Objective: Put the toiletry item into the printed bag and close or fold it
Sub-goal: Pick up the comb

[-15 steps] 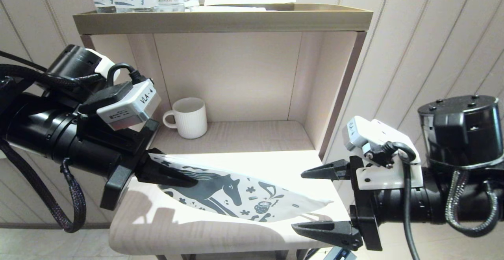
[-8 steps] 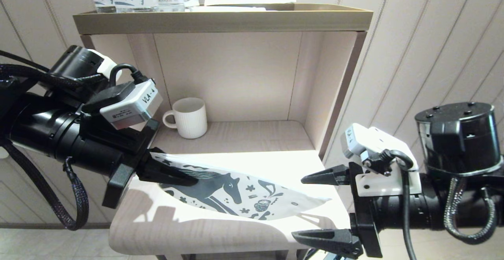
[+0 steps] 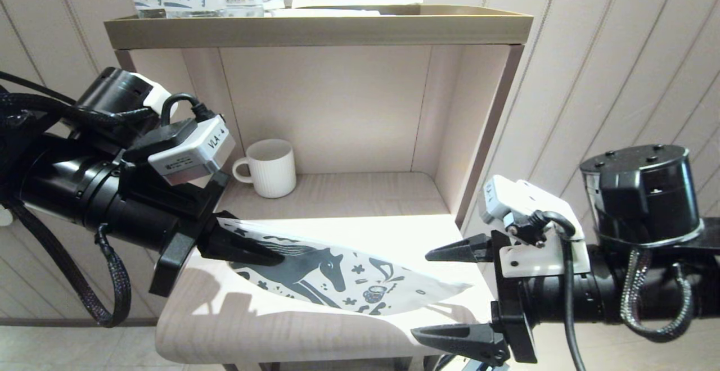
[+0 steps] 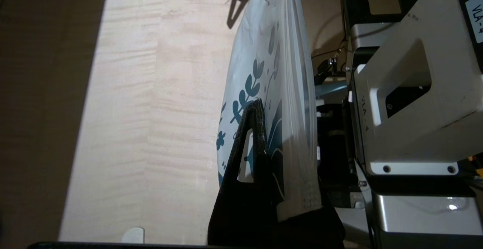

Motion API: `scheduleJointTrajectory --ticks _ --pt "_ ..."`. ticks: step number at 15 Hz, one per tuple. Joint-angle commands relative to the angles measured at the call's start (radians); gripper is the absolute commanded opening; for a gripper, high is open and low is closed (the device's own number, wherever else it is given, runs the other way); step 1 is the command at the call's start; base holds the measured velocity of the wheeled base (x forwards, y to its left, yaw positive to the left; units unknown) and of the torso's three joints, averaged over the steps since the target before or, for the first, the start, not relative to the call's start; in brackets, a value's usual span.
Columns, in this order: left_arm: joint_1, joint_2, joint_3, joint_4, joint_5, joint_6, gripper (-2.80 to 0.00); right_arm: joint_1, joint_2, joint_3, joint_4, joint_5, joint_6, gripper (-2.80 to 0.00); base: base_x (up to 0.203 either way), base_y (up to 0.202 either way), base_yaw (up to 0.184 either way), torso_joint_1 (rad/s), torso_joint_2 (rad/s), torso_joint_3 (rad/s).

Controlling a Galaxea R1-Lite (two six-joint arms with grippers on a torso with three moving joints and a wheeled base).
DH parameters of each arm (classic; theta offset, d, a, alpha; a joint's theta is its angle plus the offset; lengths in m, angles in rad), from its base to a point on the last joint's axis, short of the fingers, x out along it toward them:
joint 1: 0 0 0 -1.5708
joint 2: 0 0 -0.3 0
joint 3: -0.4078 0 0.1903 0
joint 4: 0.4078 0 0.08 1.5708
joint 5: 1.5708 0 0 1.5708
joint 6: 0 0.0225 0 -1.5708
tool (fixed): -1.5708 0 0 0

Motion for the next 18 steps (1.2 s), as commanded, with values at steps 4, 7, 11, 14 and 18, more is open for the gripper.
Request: scheduleJointTrajectory --ticks 4,7,11,14,18 --pt "0.005 0.013 0.000 0.001 -0.006 0.006 -2.80 0.003 0.037 -0.004 -0.019 0.002 -0.003 0.00 0.000 0.000 0.000 0.000 0.00 0.000" --pt "0.006 0.015 0.000 -0.011 -0.007 0.006 -2.80 0.005 0.056 -0.006 -0.040 0.002 -0.004 0.00 0.000 0.000 0.000 0.000 0.00 0.000" --pt "0.005 0.017 0.000 -0.010 -0.006 0.006 -2.80 0.005 0.061 -0.010 -0.042 0.002 -0.004 -2.80 0.000 0.000 0.000 0.000 0.00 0.000" --pt "0.005 0.019 0.000 -0.010 -0.006 0.006 -2.80 0.005 0.061 -0.012 -0.042 0.002 -0.004 -2.80 0.000 0.000 0.000 0.000 0.00 0.000" --pt "0.005 0.020 0.003 -0.010 -0.006 0.006 -2.80 0.014 0.063 -0.018 -0.044 0.002 -0.004 -2.80 0.000 0.000 0.000 0.000 0.00 0.000"
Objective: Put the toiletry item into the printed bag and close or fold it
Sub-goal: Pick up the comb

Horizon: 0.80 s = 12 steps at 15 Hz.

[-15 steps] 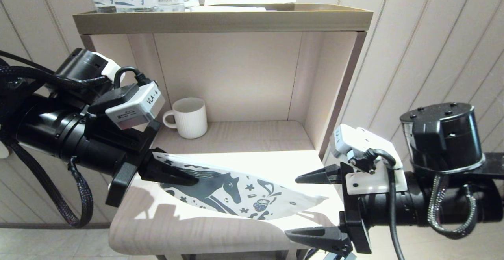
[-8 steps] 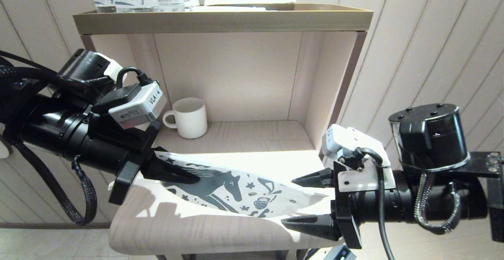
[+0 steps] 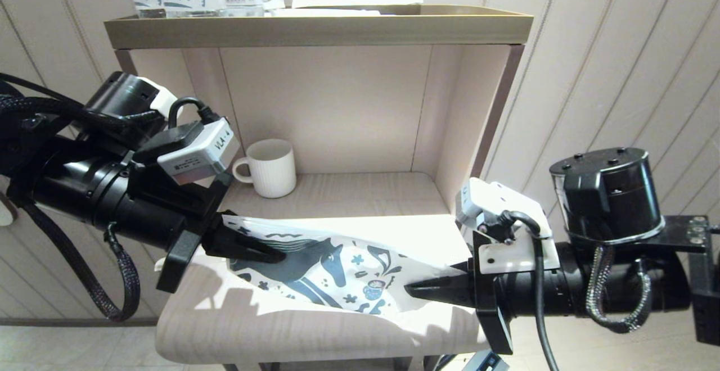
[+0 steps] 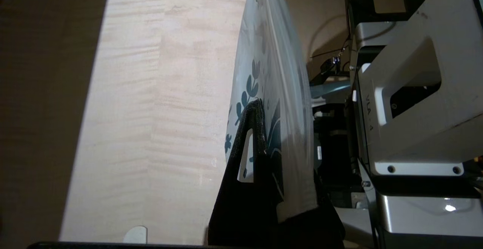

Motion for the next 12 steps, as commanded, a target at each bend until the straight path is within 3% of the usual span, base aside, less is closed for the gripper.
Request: scheduleJointTrajectory --ticks 1,12 --pt "0.000 0.002 0.003 0.004 -0.005 0.005 -2.80 0.002 0.001 -0.002 -0.001 0.003 -0.002 -2.80 0.000 0.000 0.000 0.000 0.00 0.000" --pt "-0.046 0.030 -0.009 -0.009 -0.002 0.004 -2.80 0.045 0.059 -0.067 -0.002 -0.002 -0.012 -2.80 0.000 0.000 0.000 0.000 0.00 0.000"
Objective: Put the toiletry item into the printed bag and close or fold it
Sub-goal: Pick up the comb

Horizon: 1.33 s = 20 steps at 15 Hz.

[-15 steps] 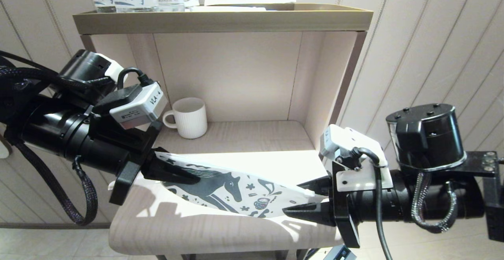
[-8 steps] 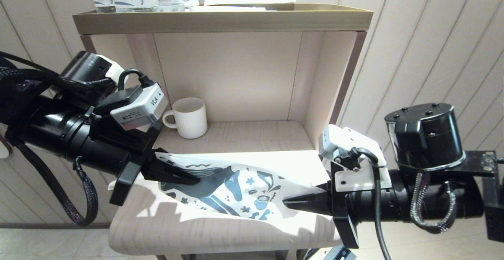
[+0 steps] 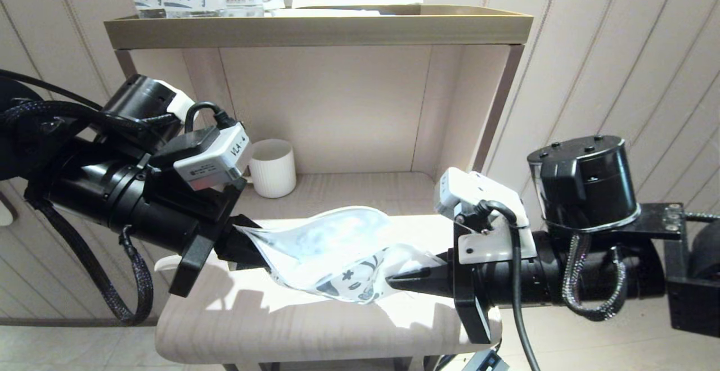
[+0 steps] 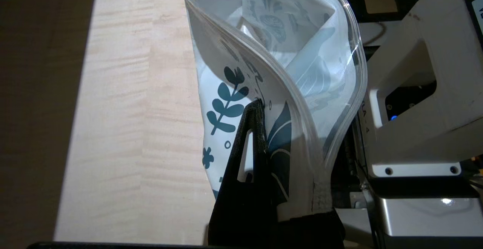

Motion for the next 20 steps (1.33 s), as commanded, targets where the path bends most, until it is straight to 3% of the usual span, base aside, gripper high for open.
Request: scheduleJointTrajectory --ticks 1,10,20 --pt "-0.002 0.012 -0.003 0.002 -0.004 0.007 -2.80 0.000 0.004 0.017 -0.004 0.001 -0.003 -2.80 0.000 0.000 0.000 0.000 0.00 0.000" --pt "-0.062 0.039 -0.020 -0.002 0.003 -0.003 -2.80 0.017 0.080 -0.084 0.005 -0.004 -0.002 -2.80 0.000 0.000 0.000 0.000 0.00 0.000" --pt "-0.059 0.034 -0.027 -0.002 0.003 0.000 -2.80 0.017 0.048 -0.068 0.009 -0.024 0.000 -2.80 0.000 0.000 0.000 0.000 0.00 0.000"
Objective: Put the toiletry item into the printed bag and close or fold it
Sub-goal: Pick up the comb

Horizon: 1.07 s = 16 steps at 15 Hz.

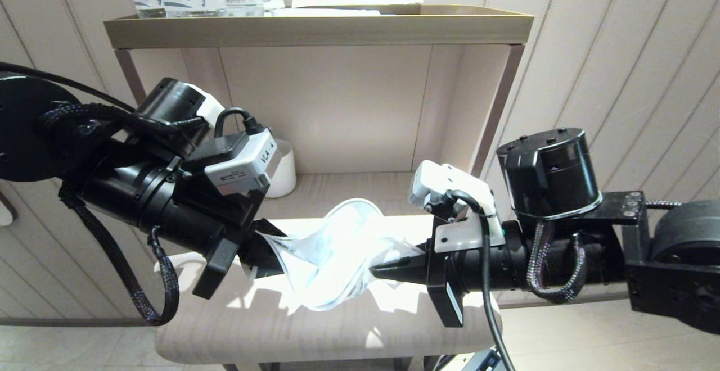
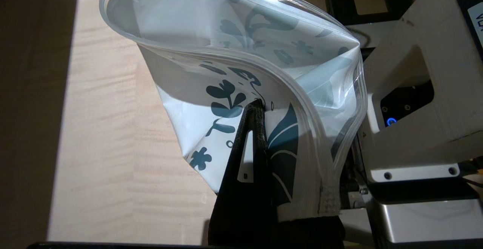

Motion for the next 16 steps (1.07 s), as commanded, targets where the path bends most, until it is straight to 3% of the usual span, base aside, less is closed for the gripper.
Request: scheduleJointTrajectory --ticks 1,10,11,16 --pt "0.004 -0.006 0.006 0.005 -0.004 0.007 -2.80 -0.004 -0.024 0.015 -0.002 0.002 -0.002 -2.80 0.000 0.000 0.000 0.000 0.00 0.000" --pt "0.011 -0.013 0.017 0.003 -0.002 0.012 -2.80 -0.006 -0.055 0.044 -0.003 -0.007 -0.002 -2.80 0.000 0.000 0.000 0.000 0.00 0.000" --pt "0.011 -0.010 0.019 0.002 -0.001 0.013 0.00 -0.006 -0.054 0.042 -0.003 -0.007 -0.002 -2.80 0.000 0.000 0.000 0.000 0.00 0.000" --pt "0.012 -0.003 0.026 0.000 -0.005 0.016 0.00 -0.012 -0.055 0.041 -0.004 -0.007 -0.002 -2.80 0.000 0.000 0.000 0.000 0.00 0.000"
